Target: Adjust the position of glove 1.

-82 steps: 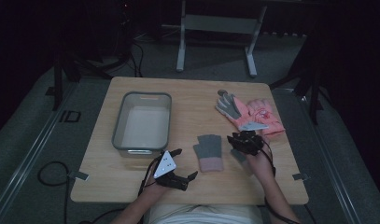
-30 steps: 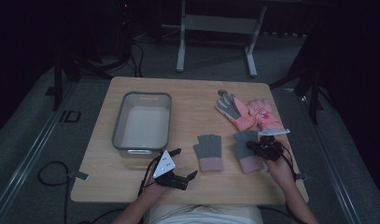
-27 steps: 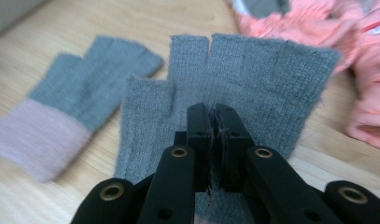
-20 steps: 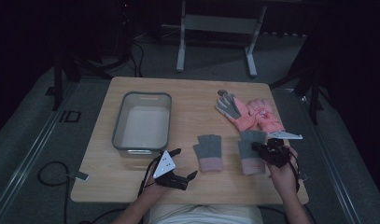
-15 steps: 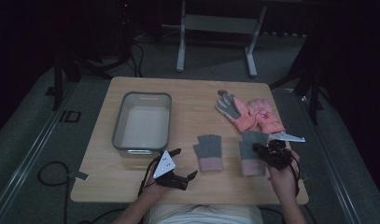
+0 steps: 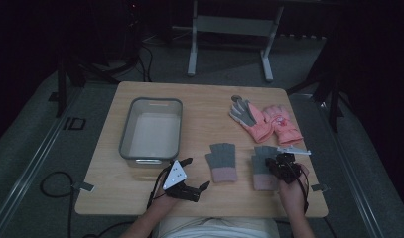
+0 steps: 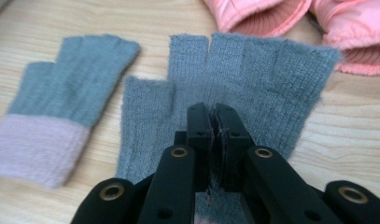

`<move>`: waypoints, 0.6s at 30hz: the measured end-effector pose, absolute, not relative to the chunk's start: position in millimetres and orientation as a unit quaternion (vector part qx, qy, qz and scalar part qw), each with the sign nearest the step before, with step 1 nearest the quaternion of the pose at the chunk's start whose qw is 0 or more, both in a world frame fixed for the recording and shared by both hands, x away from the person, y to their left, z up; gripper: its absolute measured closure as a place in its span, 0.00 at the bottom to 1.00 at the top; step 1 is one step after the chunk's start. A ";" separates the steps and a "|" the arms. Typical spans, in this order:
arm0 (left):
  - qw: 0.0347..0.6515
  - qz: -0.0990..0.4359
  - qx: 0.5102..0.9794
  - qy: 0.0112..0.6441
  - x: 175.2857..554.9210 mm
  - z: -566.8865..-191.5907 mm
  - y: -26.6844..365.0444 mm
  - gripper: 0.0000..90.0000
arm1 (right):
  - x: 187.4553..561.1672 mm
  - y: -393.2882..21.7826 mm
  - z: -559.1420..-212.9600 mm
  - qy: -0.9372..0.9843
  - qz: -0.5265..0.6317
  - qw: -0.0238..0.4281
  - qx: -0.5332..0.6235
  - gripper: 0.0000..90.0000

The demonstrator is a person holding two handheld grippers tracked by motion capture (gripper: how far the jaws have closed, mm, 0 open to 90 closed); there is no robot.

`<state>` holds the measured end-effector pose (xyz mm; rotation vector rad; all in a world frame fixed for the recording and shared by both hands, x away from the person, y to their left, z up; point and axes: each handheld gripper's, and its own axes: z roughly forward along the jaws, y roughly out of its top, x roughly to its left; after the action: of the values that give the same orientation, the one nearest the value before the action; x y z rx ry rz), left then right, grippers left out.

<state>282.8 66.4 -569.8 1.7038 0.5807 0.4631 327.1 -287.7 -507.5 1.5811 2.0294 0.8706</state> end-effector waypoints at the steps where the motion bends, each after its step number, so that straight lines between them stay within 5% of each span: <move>1: 0.598 0.199 0.735 0.251 283.0 -569.8 66.4 0.00 | 329.2 -287.9 -510.3 0.731 0.312 0.211 0.570 0.95; 18: 0.598 0.201 0.733 0.254 282.8 -569.9 66.5 0.00 | 352.8 -291.0 -544.4 0.749 0.285 0.206 0.562 0.92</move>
<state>282.8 66.5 -569.9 1.7010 0.5881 0.4660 352.8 -291.0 -544.4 1.5665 2.0865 0.7931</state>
